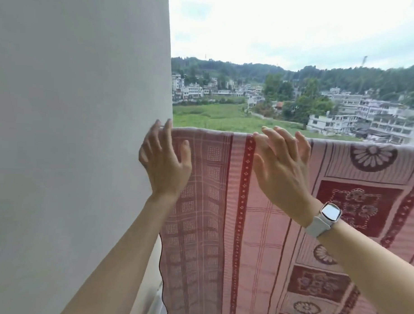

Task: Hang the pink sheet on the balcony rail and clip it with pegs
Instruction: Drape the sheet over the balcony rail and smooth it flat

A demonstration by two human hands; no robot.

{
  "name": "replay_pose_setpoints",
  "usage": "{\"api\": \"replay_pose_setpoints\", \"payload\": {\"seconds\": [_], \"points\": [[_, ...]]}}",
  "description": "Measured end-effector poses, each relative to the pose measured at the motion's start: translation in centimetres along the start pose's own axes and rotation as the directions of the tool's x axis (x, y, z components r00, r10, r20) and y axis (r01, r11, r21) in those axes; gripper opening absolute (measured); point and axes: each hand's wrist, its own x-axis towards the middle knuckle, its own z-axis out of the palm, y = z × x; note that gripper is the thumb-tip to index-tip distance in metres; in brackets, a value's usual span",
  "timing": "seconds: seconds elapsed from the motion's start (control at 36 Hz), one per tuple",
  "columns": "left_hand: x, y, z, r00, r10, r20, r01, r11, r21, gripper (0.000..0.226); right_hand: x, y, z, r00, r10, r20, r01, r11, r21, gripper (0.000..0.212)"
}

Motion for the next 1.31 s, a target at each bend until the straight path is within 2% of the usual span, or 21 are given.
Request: {"api": "replay_pose_setpoints", "payload": {"seconds": [0.08, 0.17, 0.22, 0.31, 0.42, 0.53, 0.61, 0.69, 0.78, 0.89, 1.0, 1.19, 1.31], "points": [[0.7, 1.6, 1.4, 0.947, 0.3, 0.11, -0.314, 0.938, 0.148, 0.046, 0.6, 1.0, -0.5, 0.994, 0.099, 0.051, -0.099, 0.995, -0.002, 0.033], [1.2, 2.6, 2.6, 0.874, 0.449, 0.186, -0.468, 0.88, 0.079, 0.039, 1.0, 1.7, -0.8, 0.996, 0.09, -0.007, -0.089, 0.994, 0.064, 0.023], [1.5, 2.9, 2.9, 0.872, 0.461, 0.165, -0.455, 0.888, -0.072, 0.033, 1.5, 2.0, -0.8, 0.994, 0.11, -0.013, -0.108, 0.986, 0.13, 0.019], [1.8, 2.8, 3.0, 0.913, 0.4, 0.075, -0.37, 0.892, -0.26, 0.022, 2.1, 2.1, -0.8, 0.989, 0.145, -0.025, -0.137, 0.973, 0.186, 0.021], [1.4, 2.4, 2.6, 0.925, 0.381, 0.007, -0.359, 0.879, -0.314, 0.018, 1.3, 1.5, -0.8, 0.992, 0.096, -0.085, -0.076, 0.973, 0.216, 0.027], [0.2, 1.5, 2.1, 0.871, 0.489, -0.043, -0.487, 0.848, -0.208, 0.015, 0.1, 2.2, -1.2, 0.996, -0.036, -0.076, 0.055, 0.964, 0.26, 0.017], [0.2, 2.3, 1.6, 0.871, 0.491, 0.003, -0.486, 0.863, -0.142, 0.022, 0.2, 3.6, -2.5, 0.992, -0.109, -0.057, 0.119, 0.964, 0.236, 0.019], [1.1, 4.3, 1.9, 0.875, 0.479, 0.069, -0.469, 0.874, -0.129, 0.022, 0.6, 5.5, -3.8, 0.999, 0.001, -0.043, 0.005, 0.991, 0.134, 0.028], [1.3, 6.9, 3.1, 0.852, 0.494, 0.171, -0.49, 0.869, -0.07, 0.03, 0.8, 7.4, -4.5, 0.979, 0.186, 0.083, -0.19, 0.981, 0.039, 0.042], [0.5, 9.3, 4.8, 0.828, 0.478, 0.292, -0.48, 0.875, -0.071, 0.036, 0.3, 8.5, -4.8, 0.967, 0.192, 0.167, -0.192, 0.981, -0.015, 0.045], [-0.2, 9.7, 5.7, 0.84, 0.489, 0.236, -0.497, 0.867, -0.029, 0.034, 0.1, 9.2, -5.2, 0.978, 0.191, 0.087, -0.197, 0.979, 0.061, 0.039], [-0.8, 8.2, 6.9, 0.8, 0.599, 0.049, -0.595, 0.801, -0.069, 0.026, -1.5, 9.3, -4.6, 0.985, 0.129, -0.118, -0.125, 0.991, 0.046, 0.029], [-1.2, 8.9, 6.7, 0.868, 0.495, 0.032, -0.488, 0.864, -0.129, 0.026, -2.7, 9.8, -5.1, 0.994, 0.005, -0.11, 0.004, 0.996, 0.088, 0.022]]}}
